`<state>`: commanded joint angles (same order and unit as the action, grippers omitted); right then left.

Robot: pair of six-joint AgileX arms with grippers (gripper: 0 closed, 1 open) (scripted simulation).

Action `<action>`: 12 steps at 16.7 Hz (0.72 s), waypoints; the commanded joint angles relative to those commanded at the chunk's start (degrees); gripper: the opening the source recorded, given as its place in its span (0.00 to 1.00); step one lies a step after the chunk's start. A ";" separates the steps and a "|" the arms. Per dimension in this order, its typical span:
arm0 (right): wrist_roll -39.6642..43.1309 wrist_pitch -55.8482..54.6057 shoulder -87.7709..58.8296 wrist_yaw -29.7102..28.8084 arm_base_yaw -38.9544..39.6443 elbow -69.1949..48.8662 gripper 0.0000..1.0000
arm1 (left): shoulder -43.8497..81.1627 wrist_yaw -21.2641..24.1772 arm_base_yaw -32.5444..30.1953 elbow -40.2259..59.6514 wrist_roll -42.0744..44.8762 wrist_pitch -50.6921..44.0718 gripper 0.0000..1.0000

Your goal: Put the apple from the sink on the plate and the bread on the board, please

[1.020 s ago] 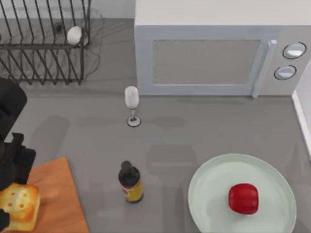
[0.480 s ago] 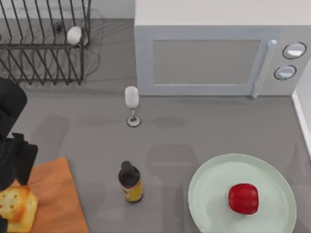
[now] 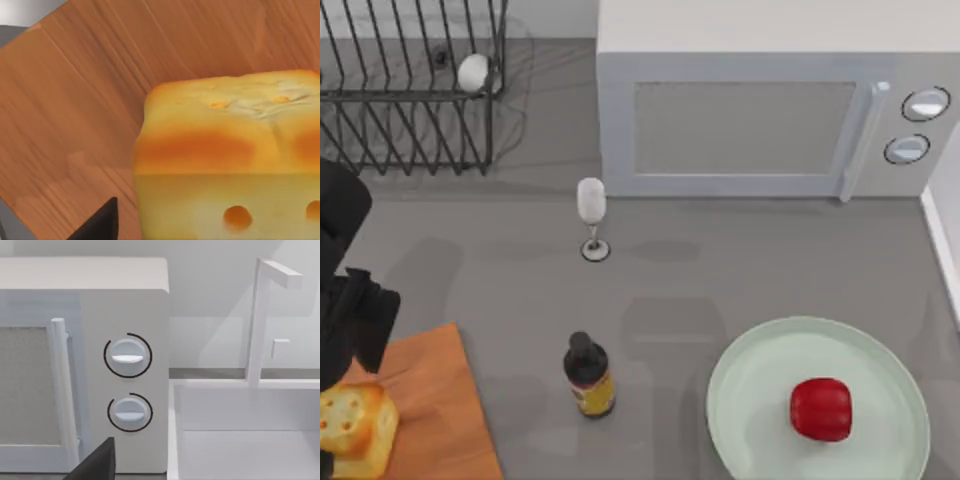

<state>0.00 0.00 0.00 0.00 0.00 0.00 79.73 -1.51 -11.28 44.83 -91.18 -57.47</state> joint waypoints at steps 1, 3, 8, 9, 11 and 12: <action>0.00 0.00 0.00 0.00 0.00 0.00 1.00 | -1.68 0.06 0.12 -0.68 1.81 1.18 1.00; 0.00 0.00 0.00 0.00 0.00 0.00 1.00 | -6.38 0.19 0.59 -2.91 6.91 4.53 1.00; 0.00 0.00 0.00 0.00 0.00 0.00 1.00 | -22.76 0.58 2.90 -12.68 25.73 16.60 1.00; 0.00 0.00 0.00 0.00 0.00 0.00 1.00 | -26.59 0.67 3.48 -15.17 30.61 19.35 1.00; 0.00 0.00 0.00 0.00 0.00 0.00 1.00 | -34.97 0.84 4.74 -20.46 41.34 25.08 1.00; 0.00 0.00 0.00 0.00 0.00 0.00 1.00 | -39.44 0.92 5.40 -23.19 47.07 28.06 1.00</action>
<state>0.00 0.00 0.00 0.00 0.00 0.00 40.29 -0.58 -5.88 21.64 -44.11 -29.40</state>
